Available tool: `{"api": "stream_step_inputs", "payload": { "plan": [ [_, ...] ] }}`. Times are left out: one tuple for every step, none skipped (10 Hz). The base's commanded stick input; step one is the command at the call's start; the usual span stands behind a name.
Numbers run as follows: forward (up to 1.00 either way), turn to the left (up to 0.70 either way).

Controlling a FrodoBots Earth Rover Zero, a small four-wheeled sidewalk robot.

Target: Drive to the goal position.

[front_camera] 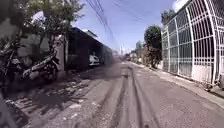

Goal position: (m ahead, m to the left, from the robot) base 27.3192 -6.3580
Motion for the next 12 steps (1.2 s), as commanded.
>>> {"api": "stream_step_inputs", "payload": {
  "plan": [
    [1.00, 0.00],
    [1.00, 0.00],
    [1.00, 0.00],
    [1.00, 0.00],
    [0.96, 0.00],
    [0.89, 0.00],
    [0.92, 0.00],
    [0.98, 0.00],
    [0.98, 0.00],
    [0.93, 0.00],
    [0.80, 0.00],
    [0.86, 0.00]
  ]
}}
